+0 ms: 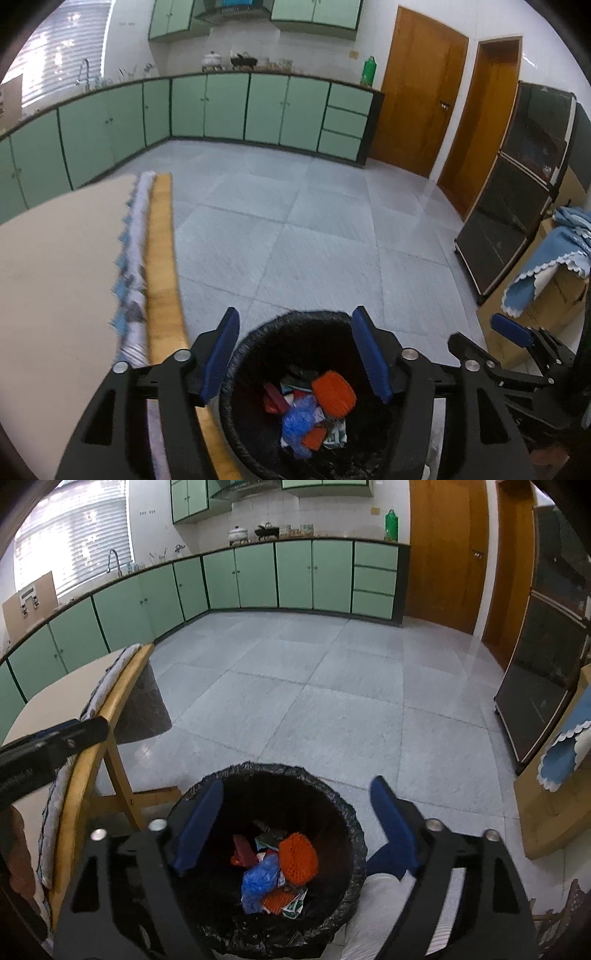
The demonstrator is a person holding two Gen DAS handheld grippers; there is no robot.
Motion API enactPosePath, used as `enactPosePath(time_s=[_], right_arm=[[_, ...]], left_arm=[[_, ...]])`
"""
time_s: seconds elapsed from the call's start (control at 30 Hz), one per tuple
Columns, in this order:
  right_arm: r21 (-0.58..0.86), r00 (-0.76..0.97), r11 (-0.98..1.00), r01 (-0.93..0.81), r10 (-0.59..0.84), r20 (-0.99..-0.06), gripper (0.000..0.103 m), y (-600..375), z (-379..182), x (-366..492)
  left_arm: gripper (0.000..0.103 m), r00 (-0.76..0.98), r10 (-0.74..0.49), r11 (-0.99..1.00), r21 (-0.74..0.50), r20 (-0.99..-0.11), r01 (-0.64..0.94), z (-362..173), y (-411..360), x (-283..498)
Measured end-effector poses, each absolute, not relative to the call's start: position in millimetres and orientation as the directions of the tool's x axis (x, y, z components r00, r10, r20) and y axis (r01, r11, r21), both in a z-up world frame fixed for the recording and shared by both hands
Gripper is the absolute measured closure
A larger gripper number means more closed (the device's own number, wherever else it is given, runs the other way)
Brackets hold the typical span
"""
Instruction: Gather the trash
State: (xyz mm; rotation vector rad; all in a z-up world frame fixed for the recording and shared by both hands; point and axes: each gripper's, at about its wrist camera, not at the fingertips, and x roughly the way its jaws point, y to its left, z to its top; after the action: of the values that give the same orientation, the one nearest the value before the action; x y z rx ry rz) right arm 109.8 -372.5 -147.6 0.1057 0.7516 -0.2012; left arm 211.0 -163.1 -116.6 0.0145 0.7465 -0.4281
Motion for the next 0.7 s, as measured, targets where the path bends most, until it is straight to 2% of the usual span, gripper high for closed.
enactPosePath(time_s=[0.17, 0.5, 0.7], right_arm=[[0.035, 0.748, 0.977, 0.211, -0.138, -0.649, 0.006, -366.1, -124.3, 99.8], [0.161, 0.808, 0.975, 0.153, -0.03, -0.588, 0.005, -352.0, -69.0, 78.6], [0.161, 0.832, 0.981, 0.105, 0.002, -0.555, 0.005, -332.4, -39.5, 62.7]], left_arm=[[0.029, 0.697, -0.361, 0.923, -0.129, -0.62, 0.363, -93.3, -143.3, 202.6], [0.013, 0.758, -0.349, 0.929, -0.099, -0.551, 0.356, -48.7, -111.3, 167.9], [0.008, 0.785, -0.348, 0.932, -0.095, -0.513, 0.351, -28.8, -94.2, 139.7]])
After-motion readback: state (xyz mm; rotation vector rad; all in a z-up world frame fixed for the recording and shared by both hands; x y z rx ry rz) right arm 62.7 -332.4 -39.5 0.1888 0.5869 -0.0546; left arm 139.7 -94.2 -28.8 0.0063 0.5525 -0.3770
